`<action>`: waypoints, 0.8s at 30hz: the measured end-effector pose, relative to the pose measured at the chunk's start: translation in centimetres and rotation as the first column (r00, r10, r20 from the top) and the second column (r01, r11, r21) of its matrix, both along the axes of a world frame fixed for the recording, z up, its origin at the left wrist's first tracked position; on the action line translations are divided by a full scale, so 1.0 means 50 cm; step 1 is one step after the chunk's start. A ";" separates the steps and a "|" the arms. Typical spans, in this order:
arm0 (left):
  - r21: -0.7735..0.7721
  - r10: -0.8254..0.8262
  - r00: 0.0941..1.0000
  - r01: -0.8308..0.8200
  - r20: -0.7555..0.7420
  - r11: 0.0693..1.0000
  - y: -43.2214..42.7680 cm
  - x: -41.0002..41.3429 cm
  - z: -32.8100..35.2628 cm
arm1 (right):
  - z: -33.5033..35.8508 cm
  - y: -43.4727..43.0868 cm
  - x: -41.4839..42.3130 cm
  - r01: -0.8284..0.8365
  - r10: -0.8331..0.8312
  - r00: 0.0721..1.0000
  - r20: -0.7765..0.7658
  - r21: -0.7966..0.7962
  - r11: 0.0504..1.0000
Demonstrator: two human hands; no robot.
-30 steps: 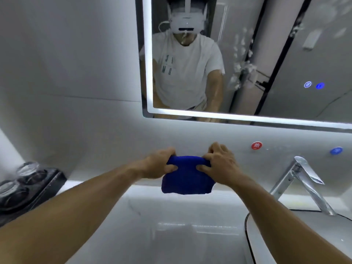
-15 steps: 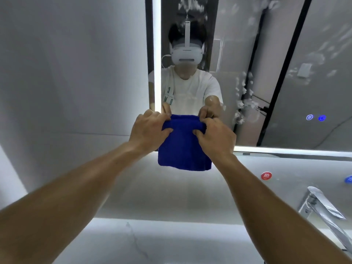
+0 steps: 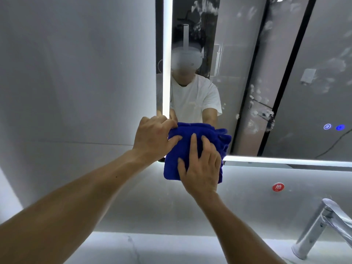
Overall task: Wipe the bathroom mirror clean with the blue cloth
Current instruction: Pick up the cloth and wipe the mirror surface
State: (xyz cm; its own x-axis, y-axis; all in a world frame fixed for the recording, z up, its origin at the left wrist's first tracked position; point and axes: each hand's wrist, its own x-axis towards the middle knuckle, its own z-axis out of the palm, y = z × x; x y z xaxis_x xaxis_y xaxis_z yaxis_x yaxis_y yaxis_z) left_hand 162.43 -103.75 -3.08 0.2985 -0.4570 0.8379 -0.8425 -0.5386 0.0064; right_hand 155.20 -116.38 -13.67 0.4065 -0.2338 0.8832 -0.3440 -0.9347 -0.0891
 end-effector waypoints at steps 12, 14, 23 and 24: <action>-0.165 -0.125 0.991 0.132 0.051 0.978 0.049 0.036 -0.011 | -0.037 0.010 0.101 0.029 -0.025 0.988 0.150 -0.023 0.999; -0.173 -0.145 0.987 0.154 0.062 0.973 0.050 0.039 -0.005 | -0.031 -0.005 0.110 0.030 -0.015 0.973 0.229 -0.061 0.998; -0.238 -0.143 0.984 0.164 0.104 0.957 0.044 0.034 0.014 | -0.108 -0.058 0.070 -0.094 0.086 0.996 -0.038 -0.366 0.926; -0.236 -0.137 0.985 0.159 0.108 0.959 0.046 0.034 0.017 | -0.100 -0.059 0.070 -0.092 0.077 0.996 -0.055 -0.377 0.922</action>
State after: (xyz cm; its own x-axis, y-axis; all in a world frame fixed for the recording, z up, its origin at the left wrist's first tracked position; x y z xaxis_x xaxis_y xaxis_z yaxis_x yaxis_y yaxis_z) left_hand 164.13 -101.44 -2.23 0.1613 -0.2700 0.9493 -0.9157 -0.3996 0.0420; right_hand 158.69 -119.35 -18.65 0.4458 0.1512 0.8823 -0.2585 -0.9219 0.2886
